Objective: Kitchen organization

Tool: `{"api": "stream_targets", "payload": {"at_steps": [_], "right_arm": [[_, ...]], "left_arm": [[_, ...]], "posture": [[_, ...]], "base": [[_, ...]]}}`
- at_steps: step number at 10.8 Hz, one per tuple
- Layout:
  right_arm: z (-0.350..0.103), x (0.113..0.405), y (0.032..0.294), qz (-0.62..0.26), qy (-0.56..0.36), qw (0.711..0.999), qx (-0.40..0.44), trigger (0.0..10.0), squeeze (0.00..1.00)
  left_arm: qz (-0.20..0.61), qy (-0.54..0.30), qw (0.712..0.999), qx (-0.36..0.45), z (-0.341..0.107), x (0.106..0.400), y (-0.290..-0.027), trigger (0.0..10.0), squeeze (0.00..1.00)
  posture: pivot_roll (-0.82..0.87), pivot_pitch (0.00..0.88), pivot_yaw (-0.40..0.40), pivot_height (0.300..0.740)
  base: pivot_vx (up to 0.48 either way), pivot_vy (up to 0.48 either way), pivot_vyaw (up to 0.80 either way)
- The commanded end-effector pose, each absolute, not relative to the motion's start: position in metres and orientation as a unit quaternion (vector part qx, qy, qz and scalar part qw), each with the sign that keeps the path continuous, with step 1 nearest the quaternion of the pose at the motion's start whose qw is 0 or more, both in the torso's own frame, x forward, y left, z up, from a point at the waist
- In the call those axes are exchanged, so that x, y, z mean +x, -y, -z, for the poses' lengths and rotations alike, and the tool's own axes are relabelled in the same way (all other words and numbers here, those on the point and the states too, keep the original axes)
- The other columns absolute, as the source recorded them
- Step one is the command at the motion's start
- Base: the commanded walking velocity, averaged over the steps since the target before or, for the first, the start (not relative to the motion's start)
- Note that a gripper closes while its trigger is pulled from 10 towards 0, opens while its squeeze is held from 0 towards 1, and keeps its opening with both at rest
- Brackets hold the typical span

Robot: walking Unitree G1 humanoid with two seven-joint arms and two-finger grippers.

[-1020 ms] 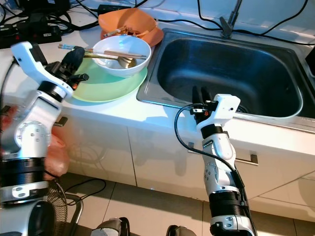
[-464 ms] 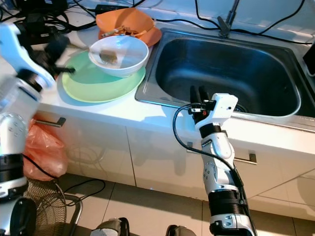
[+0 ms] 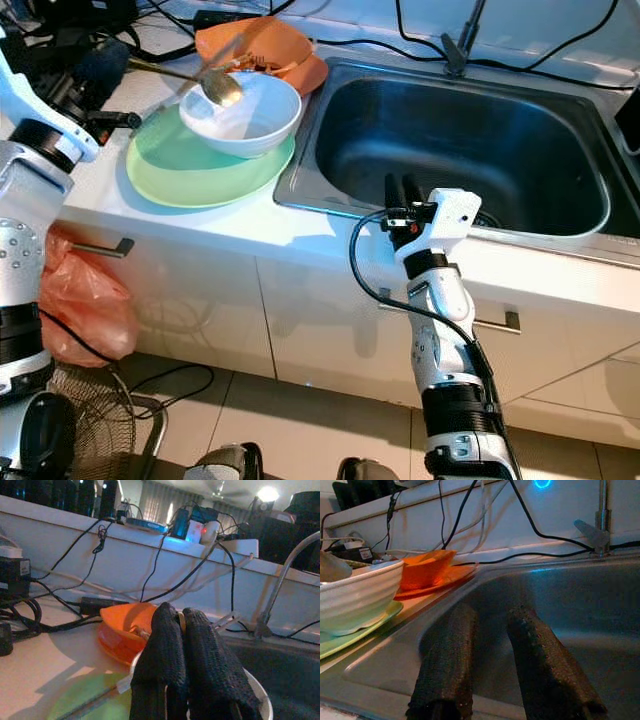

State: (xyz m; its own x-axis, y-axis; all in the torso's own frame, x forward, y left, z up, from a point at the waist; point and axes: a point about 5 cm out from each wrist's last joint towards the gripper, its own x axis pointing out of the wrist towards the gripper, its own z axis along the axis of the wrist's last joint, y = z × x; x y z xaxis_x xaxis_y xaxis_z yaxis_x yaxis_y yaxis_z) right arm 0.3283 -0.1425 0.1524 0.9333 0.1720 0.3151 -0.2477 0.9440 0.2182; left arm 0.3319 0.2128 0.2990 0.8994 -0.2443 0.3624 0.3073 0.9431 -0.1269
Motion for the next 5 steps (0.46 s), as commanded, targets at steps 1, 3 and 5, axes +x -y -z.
{"api": "stream_targets", "payload": {"at_steps": [1,3,5], "right_arm": [[-0.1450,0.3280,0.1413,-0.108,0.131,0.977,0.128,10.0,0.00],[-0.1444,0.3280,0.1422,-0.106,0.129,0.978,0.127,10.0,0.00],[-0.1437,0.3280,0.1425,-0.103,0.128,0.978,0.127,10.0,0.00]], "left_arm": [[0.158,0.190,0.965,-0.088,-0.3072,0.3275,-0.2092,10.0,0.00],[0.164,0.194,0.963,-0.095,-0.3087,0.3276,-0.2091,10.0,0.00],[0.178,0.203,0.955,-0.119,-0.3127,0.3268,-0.2099,10.0,0.00]], "posture": [[0.14,0.127,-0.046,0.740],[0.14,0.130,-0.044,0.740],[0.14,0.132,-0.042,0.740]], "base": [[0.000,0.000,0.00],[0.000,0.000,0.00],[0.000,0.000,0.00]]}}
